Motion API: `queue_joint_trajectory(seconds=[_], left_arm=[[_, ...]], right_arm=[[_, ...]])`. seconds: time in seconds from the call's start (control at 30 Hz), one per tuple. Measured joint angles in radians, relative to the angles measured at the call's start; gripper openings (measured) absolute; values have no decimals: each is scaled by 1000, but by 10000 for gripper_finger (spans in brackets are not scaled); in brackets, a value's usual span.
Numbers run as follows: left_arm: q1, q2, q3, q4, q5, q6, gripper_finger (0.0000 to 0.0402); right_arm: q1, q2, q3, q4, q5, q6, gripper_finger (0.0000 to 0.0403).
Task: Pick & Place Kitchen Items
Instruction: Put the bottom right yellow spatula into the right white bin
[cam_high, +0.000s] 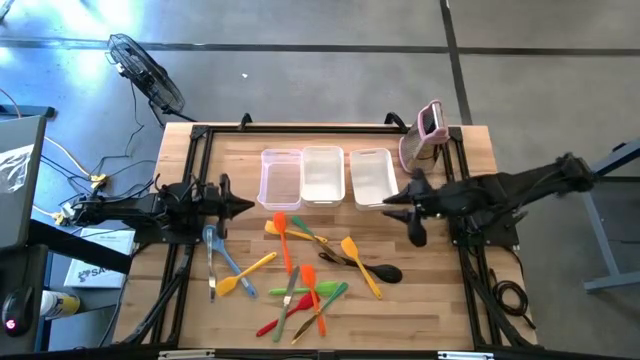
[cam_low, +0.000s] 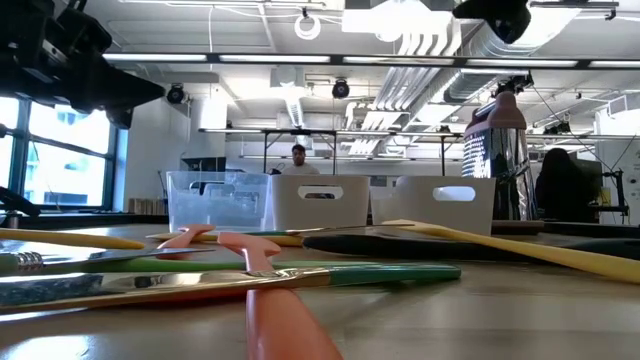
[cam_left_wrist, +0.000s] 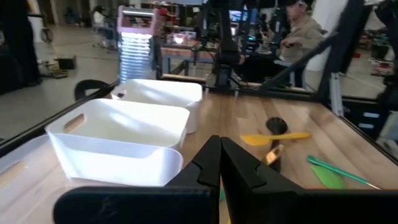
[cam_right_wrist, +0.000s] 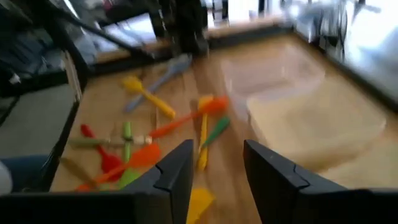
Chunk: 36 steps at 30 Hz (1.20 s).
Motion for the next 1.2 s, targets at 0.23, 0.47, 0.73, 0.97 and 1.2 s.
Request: queue_joint_trajectory(seconds=[0.23, 0.47, 0.73, 0.97, 1.2], left_arm=[[0, 0, 0, -3, -4, 0, 1], [0, 0, 0, -6, 11, 31, 1], [0, 0, 0, -11, 25, 54, 1], [0, 0, 0, -20, 73, 53, 1], [0, 0, 0, -21, 78, 51, 1]], right_arm=[[70, 279, 232, -148, -48, 291, 128], [33, 429, 261, -204, -238, 591, 128], [-27, 565, 261, -187, -298, 717, 128], [-80, 606, 261, -191, -386, 886, 128], [-98, 601, 262, -136, -279, 940, 128]])
